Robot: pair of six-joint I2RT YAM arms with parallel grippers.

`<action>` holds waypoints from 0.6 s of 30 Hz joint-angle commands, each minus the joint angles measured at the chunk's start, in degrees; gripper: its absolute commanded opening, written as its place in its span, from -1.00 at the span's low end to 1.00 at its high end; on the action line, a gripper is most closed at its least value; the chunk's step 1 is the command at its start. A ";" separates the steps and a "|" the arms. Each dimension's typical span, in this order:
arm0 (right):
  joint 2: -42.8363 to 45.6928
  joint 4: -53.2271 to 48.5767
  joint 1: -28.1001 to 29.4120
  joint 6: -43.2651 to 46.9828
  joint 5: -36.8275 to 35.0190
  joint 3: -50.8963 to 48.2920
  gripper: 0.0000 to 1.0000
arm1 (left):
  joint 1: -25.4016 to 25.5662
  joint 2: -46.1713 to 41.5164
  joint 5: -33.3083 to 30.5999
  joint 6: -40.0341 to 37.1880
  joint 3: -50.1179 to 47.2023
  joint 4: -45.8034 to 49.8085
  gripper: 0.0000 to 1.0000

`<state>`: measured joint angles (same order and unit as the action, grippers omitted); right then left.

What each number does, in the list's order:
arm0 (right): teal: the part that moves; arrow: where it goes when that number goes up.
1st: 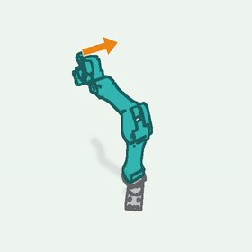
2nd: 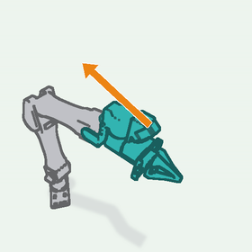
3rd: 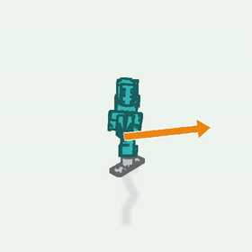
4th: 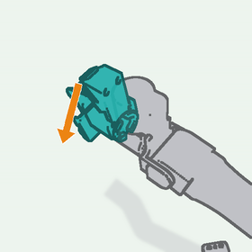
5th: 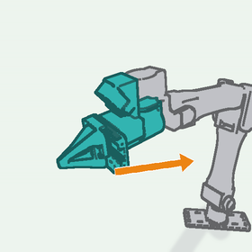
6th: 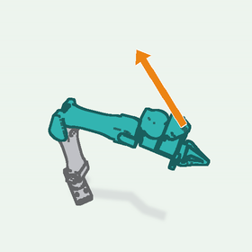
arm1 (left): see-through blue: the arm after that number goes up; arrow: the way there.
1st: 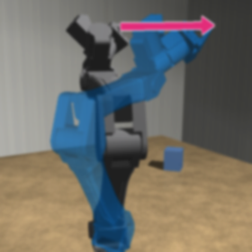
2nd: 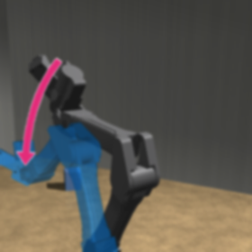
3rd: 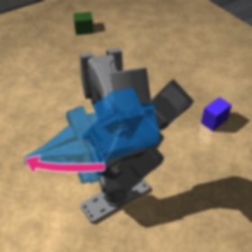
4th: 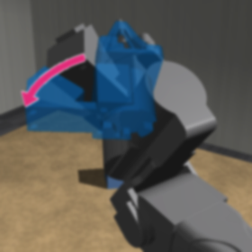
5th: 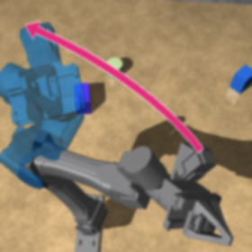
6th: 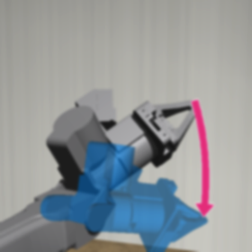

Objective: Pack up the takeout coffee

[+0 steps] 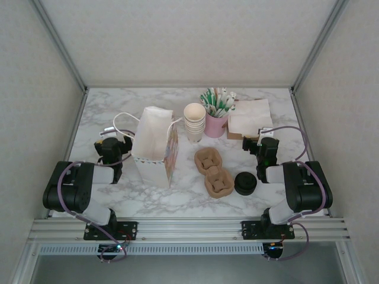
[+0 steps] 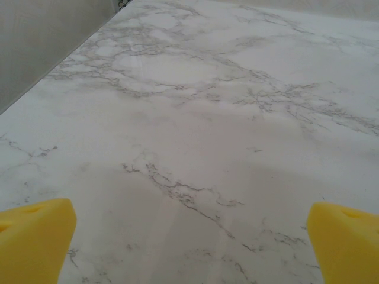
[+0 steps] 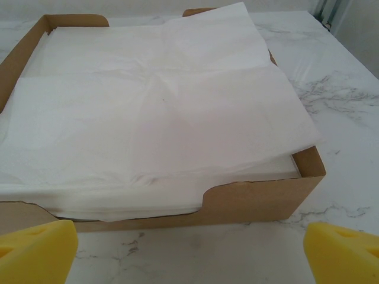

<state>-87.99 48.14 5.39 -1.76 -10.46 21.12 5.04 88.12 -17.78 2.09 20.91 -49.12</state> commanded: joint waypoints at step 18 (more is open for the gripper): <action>26.61 -45.17 -0.25 -11.44 -8.17 12.61 0.98 | -1.19 -16.34 -10.59 5.09 2.52 14.91 1.00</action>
<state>-66.02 21.32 5.39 -7.62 -15.86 28.05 4.49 81.41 -20.32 3.53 18.50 -47.53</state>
